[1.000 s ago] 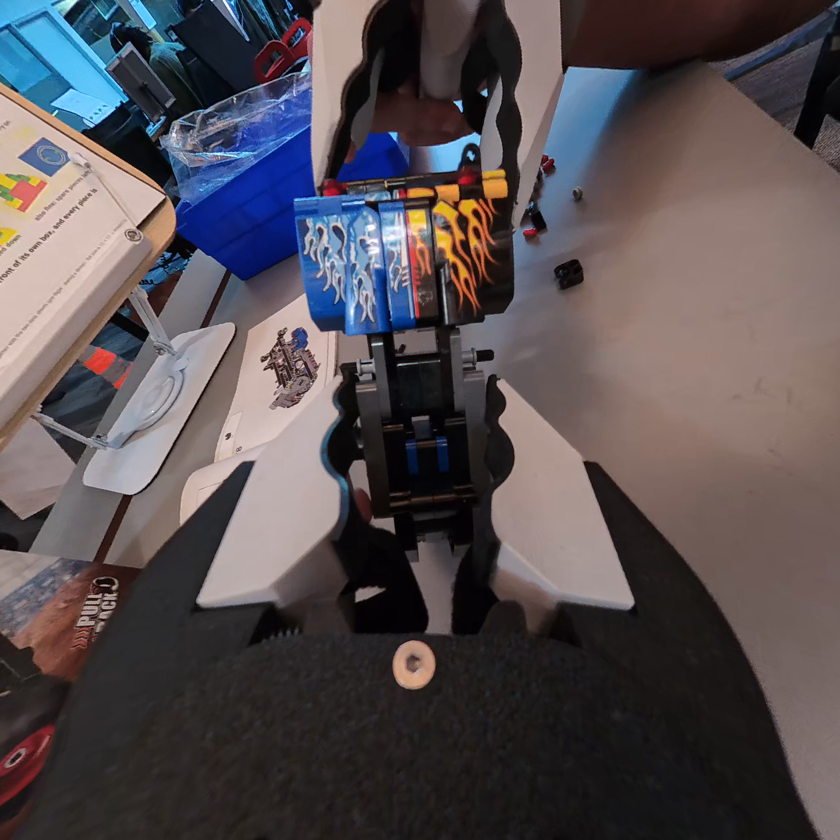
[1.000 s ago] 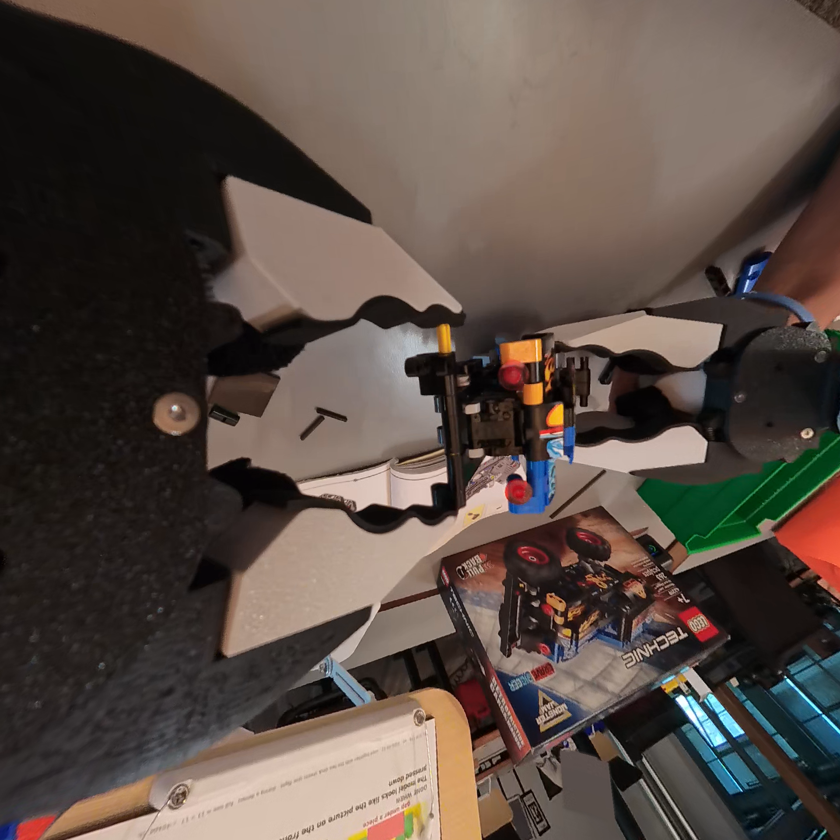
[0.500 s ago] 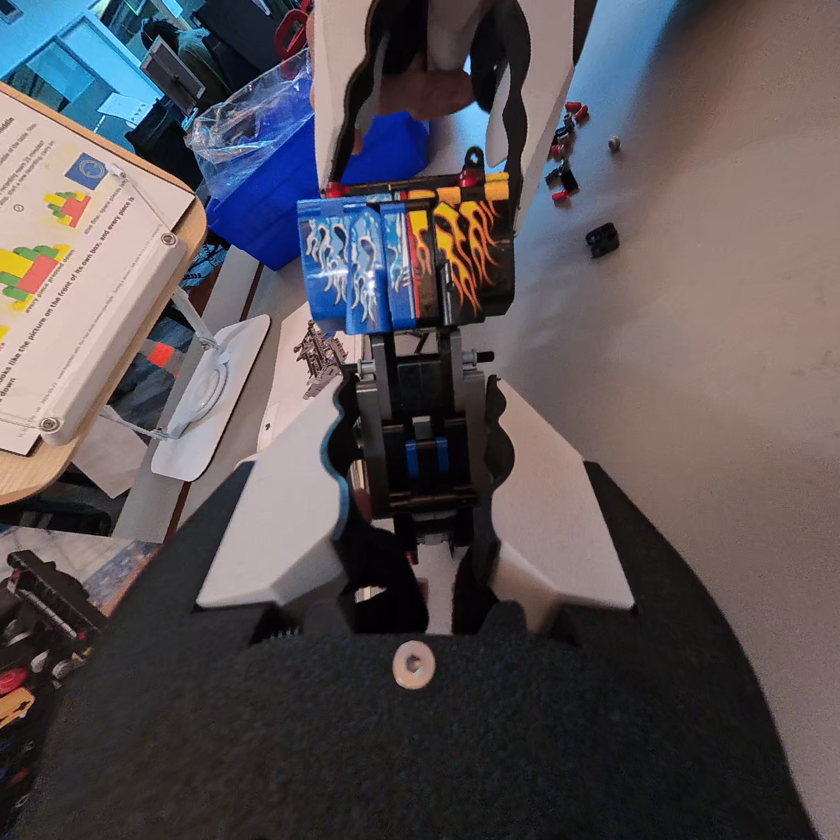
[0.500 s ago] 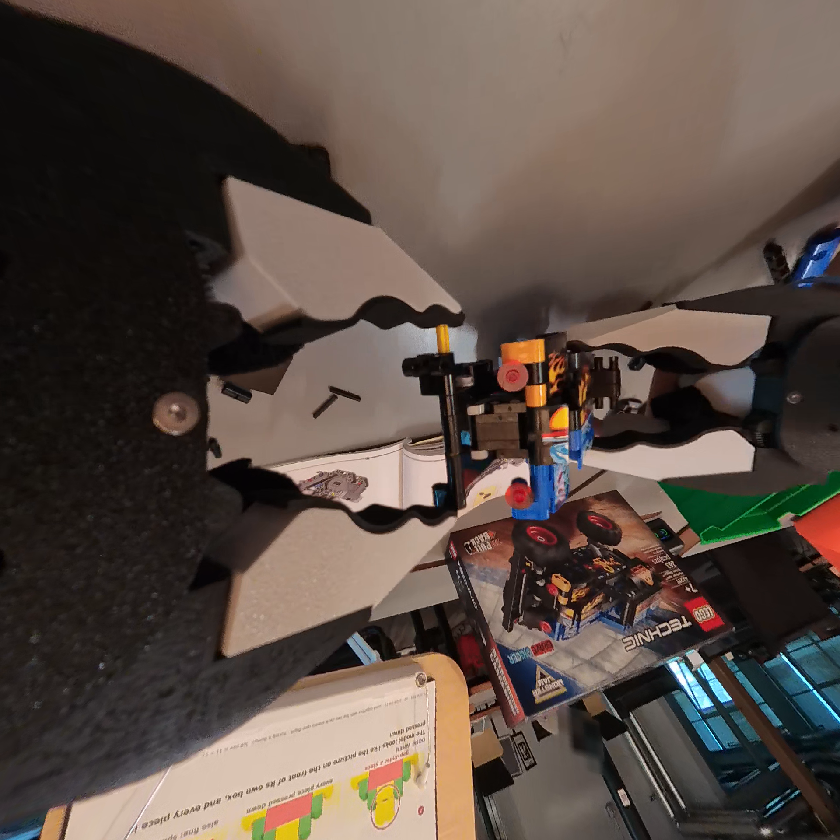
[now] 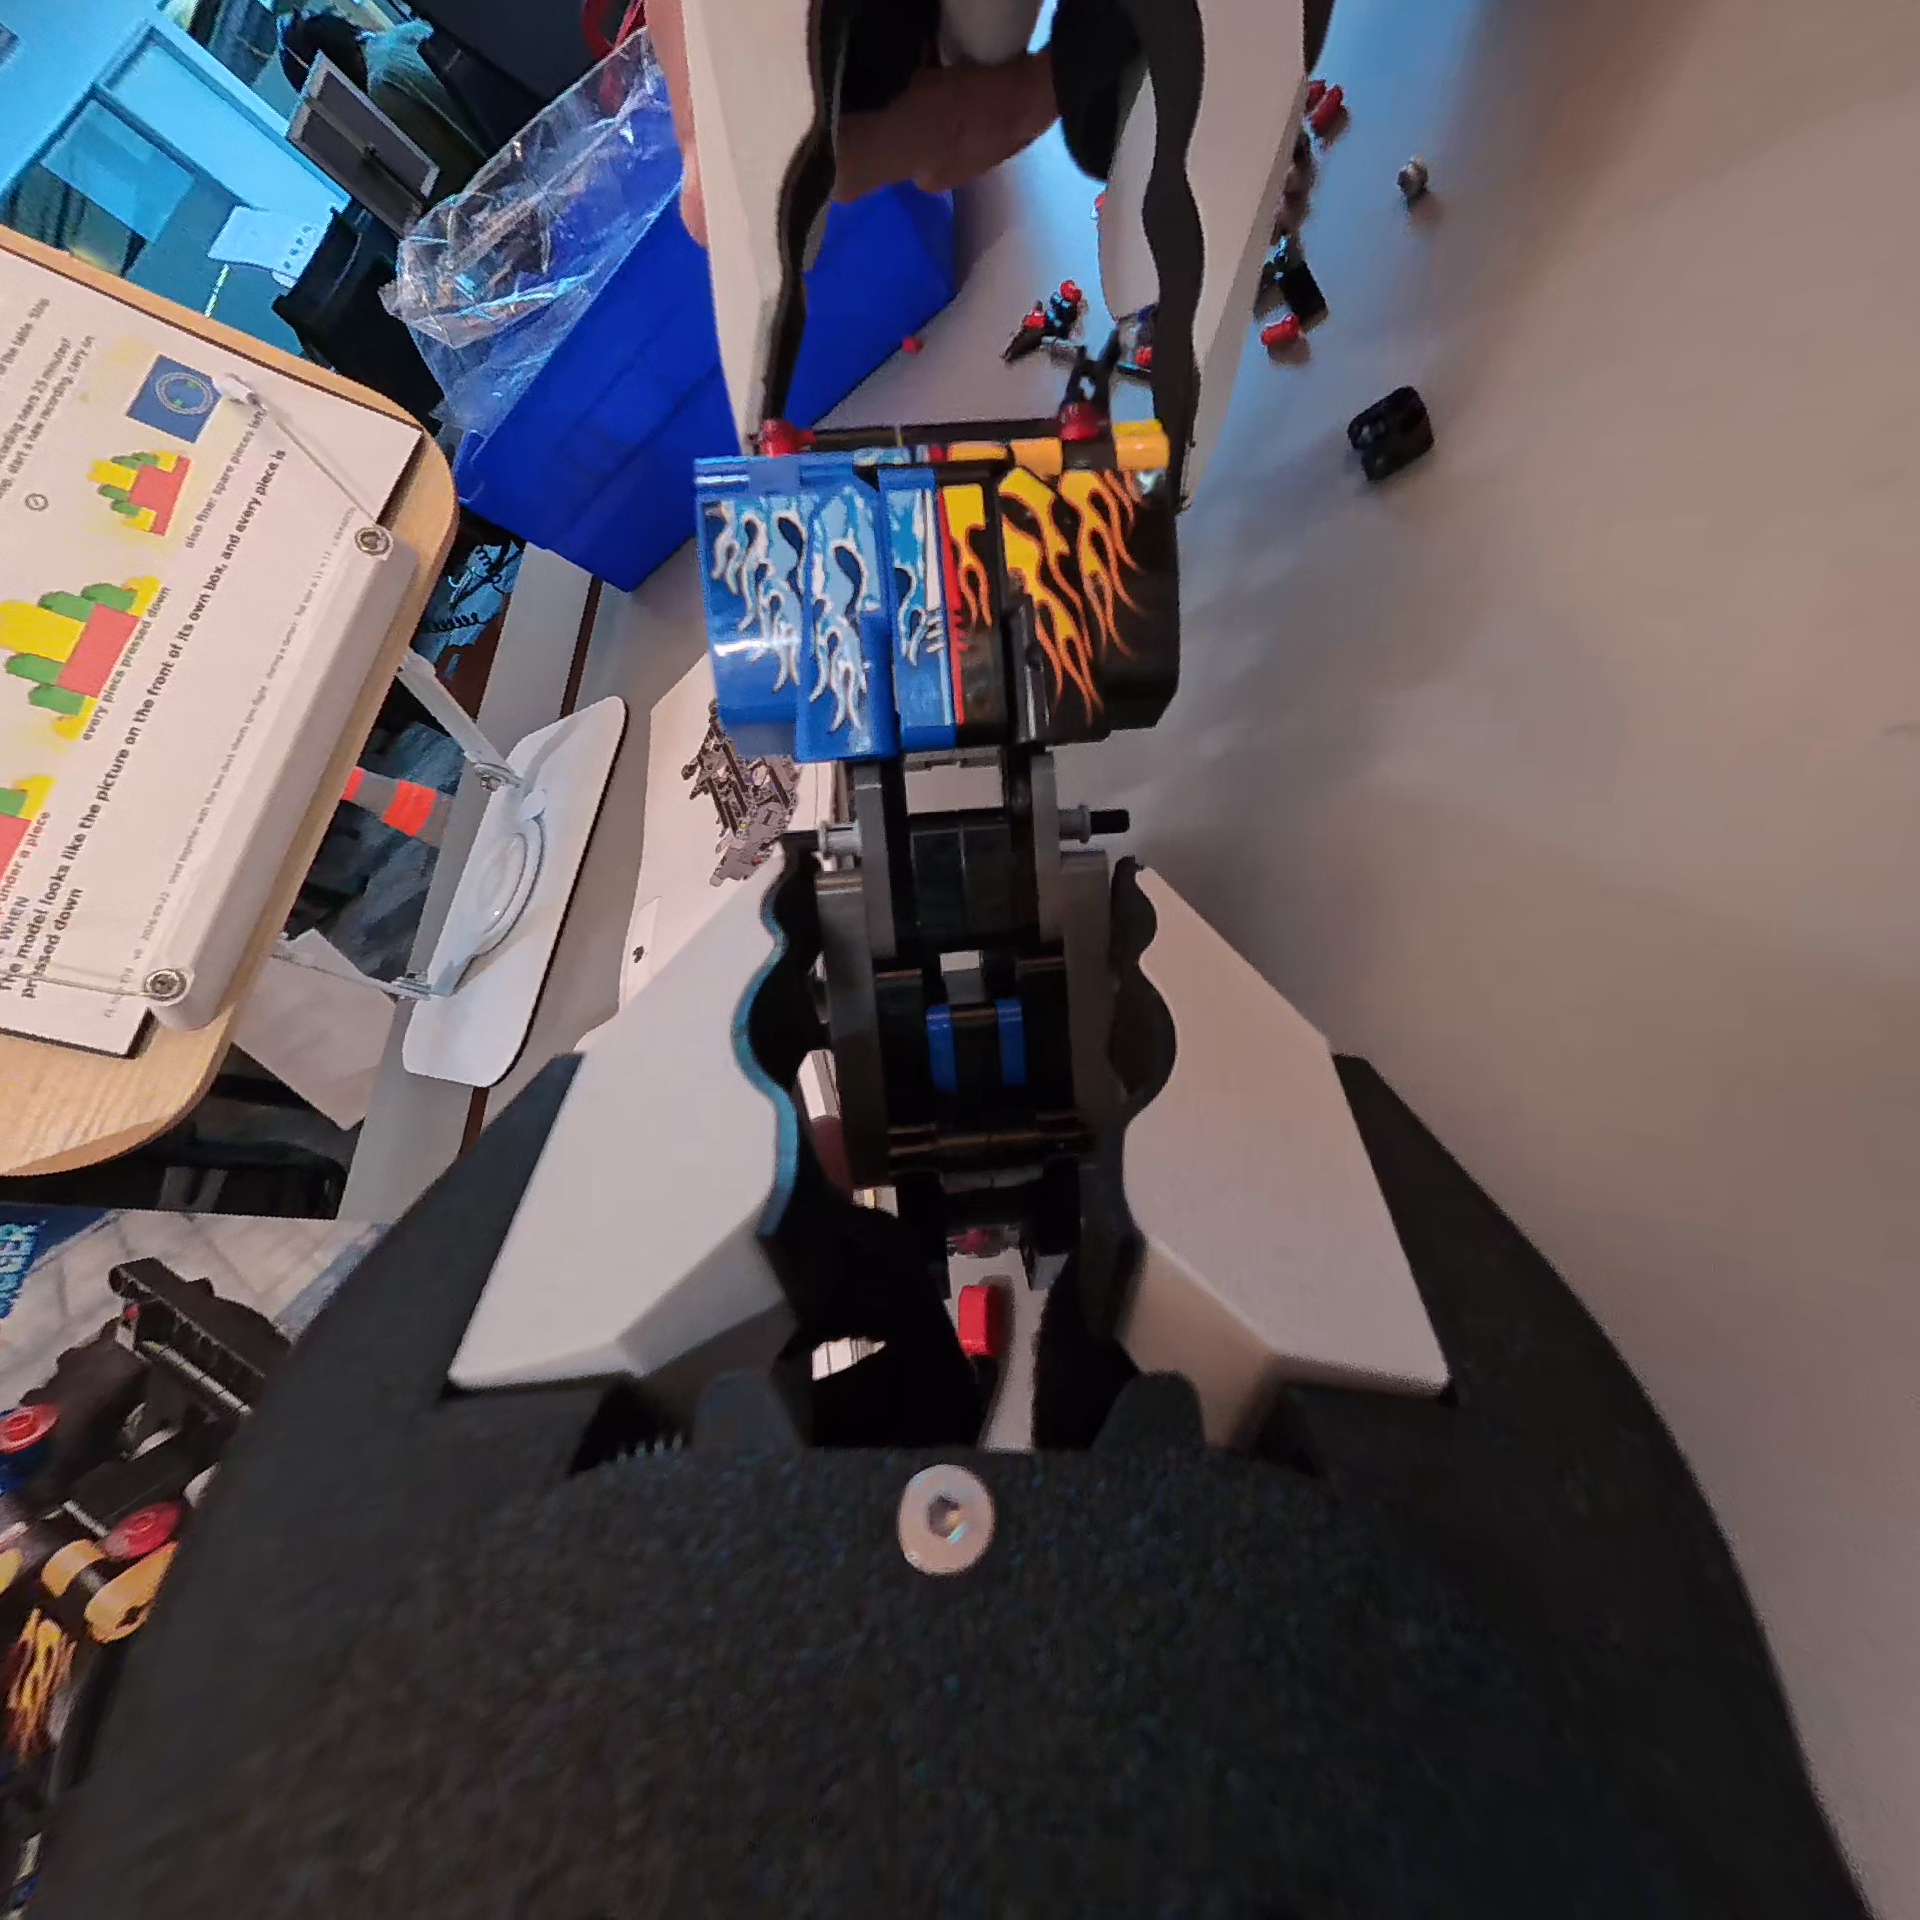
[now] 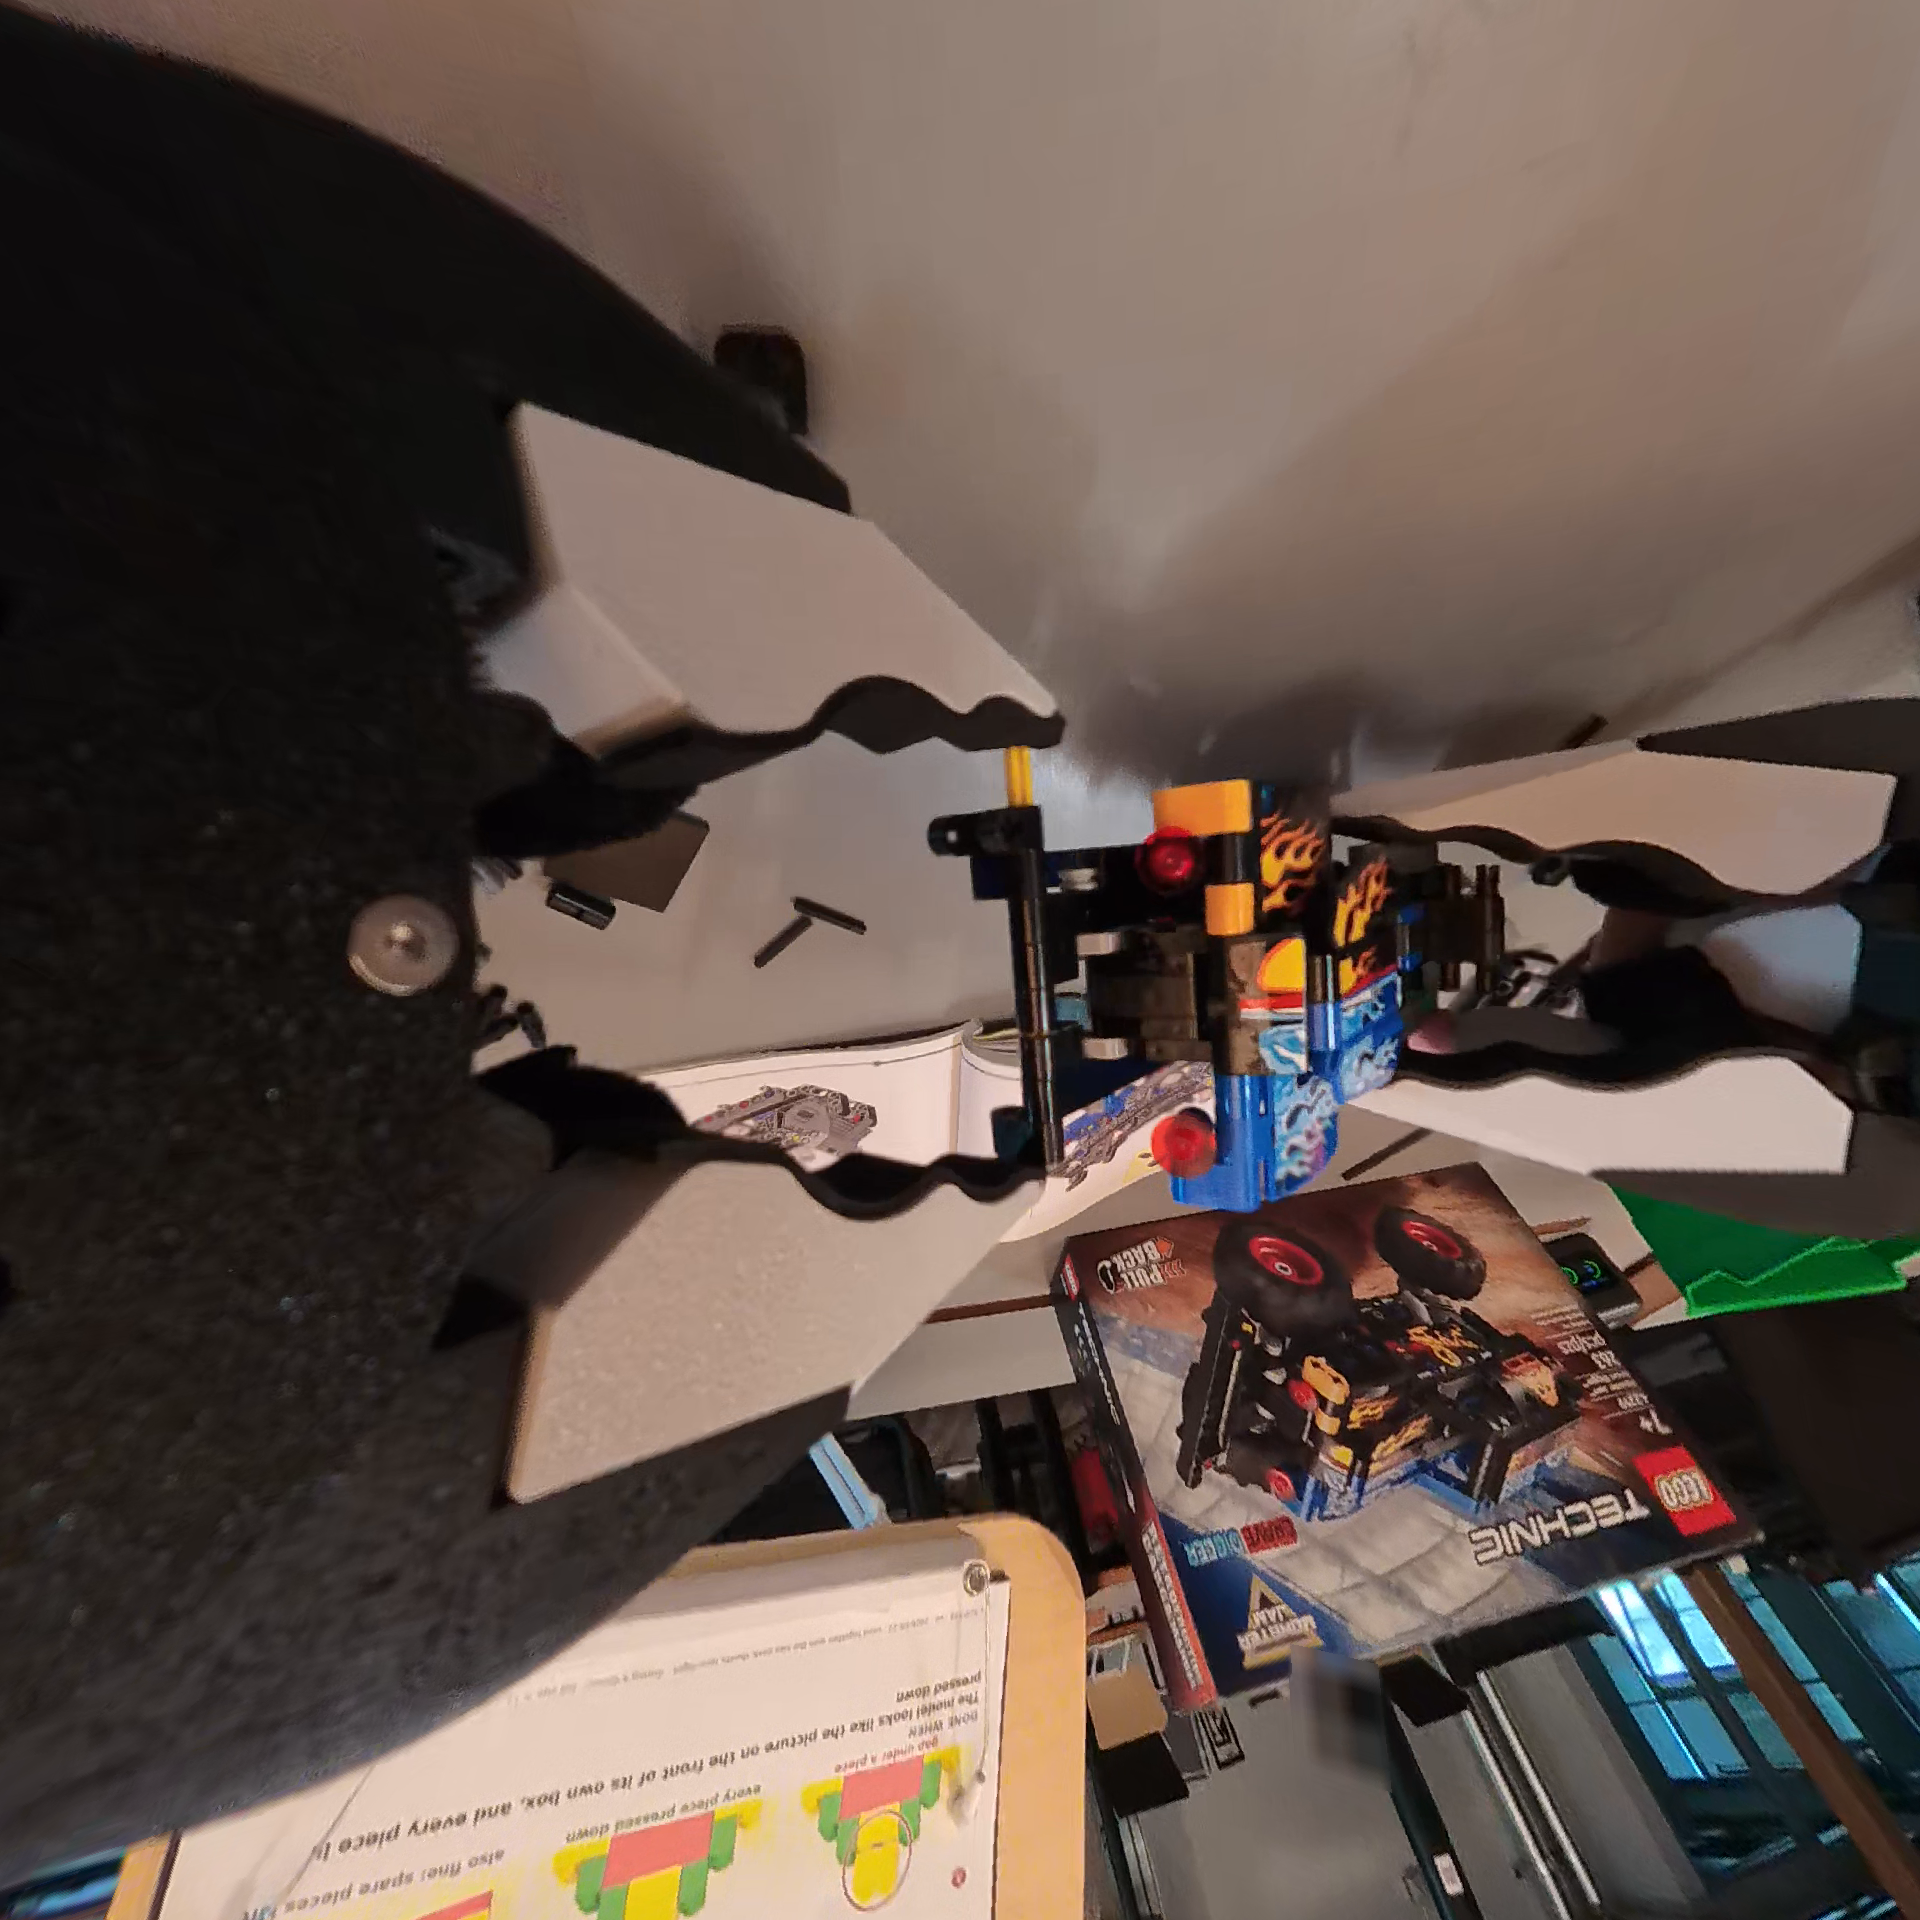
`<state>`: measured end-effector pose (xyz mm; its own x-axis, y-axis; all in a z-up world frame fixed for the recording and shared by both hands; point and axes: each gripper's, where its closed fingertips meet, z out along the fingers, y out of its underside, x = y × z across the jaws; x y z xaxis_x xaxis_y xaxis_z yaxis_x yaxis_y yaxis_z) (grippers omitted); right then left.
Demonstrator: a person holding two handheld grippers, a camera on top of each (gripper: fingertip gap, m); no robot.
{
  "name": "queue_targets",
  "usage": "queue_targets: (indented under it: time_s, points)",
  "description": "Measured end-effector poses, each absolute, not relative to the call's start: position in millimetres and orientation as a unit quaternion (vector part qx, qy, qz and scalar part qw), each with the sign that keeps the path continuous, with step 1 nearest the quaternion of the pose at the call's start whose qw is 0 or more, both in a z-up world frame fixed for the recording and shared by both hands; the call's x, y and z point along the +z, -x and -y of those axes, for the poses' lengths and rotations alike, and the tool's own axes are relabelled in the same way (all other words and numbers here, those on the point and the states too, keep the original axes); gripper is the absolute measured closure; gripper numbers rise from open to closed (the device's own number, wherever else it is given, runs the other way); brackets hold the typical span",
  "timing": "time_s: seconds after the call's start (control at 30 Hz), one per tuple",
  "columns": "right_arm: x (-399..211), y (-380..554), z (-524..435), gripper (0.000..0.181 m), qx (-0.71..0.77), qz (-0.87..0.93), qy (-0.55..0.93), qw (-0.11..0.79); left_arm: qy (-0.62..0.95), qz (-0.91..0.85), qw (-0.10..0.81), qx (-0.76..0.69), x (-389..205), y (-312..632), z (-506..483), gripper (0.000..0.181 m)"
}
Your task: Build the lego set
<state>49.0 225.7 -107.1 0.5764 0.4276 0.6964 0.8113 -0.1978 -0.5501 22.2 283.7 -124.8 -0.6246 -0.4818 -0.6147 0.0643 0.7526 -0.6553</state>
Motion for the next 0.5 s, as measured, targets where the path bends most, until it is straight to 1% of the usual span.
queue_targets:
  time_s: [0.17, 0.27, 0.5]
  points:
    - [-107.9, -46.5, -222.6, 0.101, -0.197, 0.420, 0.749, 0.474, 0.119, -0.842, 0.408, -0.332, -124.9, -19.7, -283.2, 0.127]
    - [-109.3, -49.4, -225.2, 0.105, -0.223, 0.424, 0.741, 0.470, 0.119, -0.844, 0.407, -0.326, -125.2, -19.3, -284.1, 0.127]
    - [-107.5, -50.7, -225.9, 0.105, -0.217, 0.422, 0.744, 0.471, 0.126, -0.842, 0.409, -0.329, -124.6, -20.0, -283.3, 0.127]
